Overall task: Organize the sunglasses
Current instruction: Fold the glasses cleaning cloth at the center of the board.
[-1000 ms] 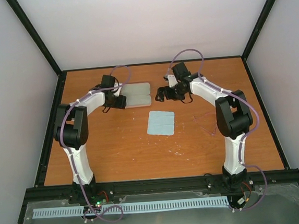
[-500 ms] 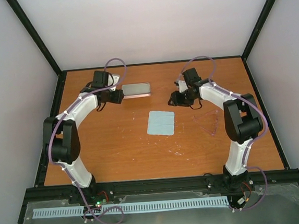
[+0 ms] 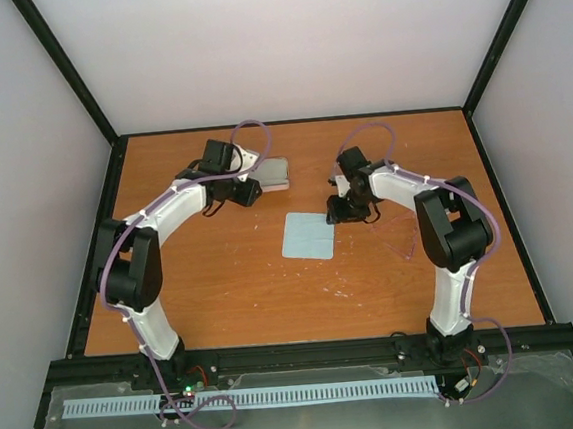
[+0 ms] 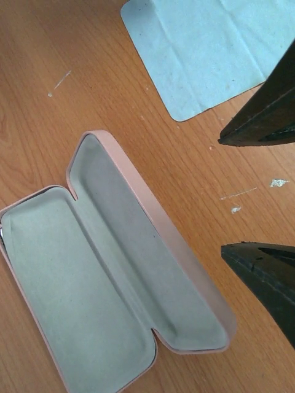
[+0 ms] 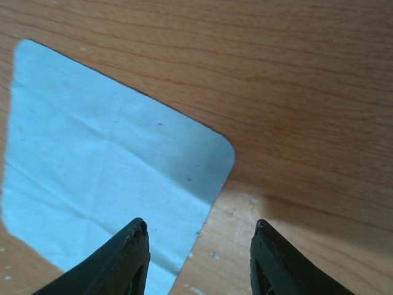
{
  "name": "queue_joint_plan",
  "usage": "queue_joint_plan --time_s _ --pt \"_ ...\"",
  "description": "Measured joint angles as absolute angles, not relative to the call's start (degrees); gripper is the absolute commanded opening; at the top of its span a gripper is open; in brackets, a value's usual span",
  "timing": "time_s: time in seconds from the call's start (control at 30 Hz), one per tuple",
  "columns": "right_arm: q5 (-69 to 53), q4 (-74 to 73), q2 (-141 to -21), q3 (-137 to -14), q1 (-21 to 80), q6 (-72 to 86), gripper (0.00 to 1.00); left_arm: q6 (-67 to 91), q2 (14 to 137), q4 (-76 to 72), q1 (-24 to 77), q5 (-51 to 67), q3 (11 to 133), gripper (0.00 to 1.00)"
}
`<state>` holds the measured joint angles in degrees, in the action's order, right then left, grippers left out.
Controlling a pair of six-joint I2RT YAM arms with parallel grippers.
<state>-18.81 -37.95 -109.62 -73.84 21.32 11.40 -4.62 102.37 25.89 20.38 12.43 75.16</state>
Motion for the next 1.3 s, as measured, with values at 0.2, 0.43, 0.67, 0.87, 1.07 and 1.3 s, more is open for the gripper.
queue_joint_plan --time_s 0.2,0.43,0.67,0.87,1.07,1.3 --pt "-15.62 -38.87 -113.54 -76.44 21.61 11.75 0.43 -4.64 102.69 25.63 20.58 12.69 75.18 0.46" --pt "-13.69 -38.7 -114.85 -78.74 22.02 12.05 0.39 -4.62 102.72 25.28 20.53 12.69 75.26 0.46" --pt "-13.37 -38.26 -116.51 -80.23 24.45 12.56 0.22 -4.62 102.91 25.23 20.53 12.67 75.26 0.45" --pt "-13.26 -38.15 -116.75 -80.18 25.04 13.1 0.03 -4.62 103.09 25.08 20.6 12.67 75.26 0.45" --pt "-12.56 -38.06 -116.77 -79.88 25.17 13.02 0.03 -5.04 103.98 24.08 21.37 12.67 75.26 0.39" --pt "-10.57 -37.74 -116.33 -79.48 25.28 12.97 0.03 -7.97 107.15 23.35 24.86 17.61 75.4 0.19"
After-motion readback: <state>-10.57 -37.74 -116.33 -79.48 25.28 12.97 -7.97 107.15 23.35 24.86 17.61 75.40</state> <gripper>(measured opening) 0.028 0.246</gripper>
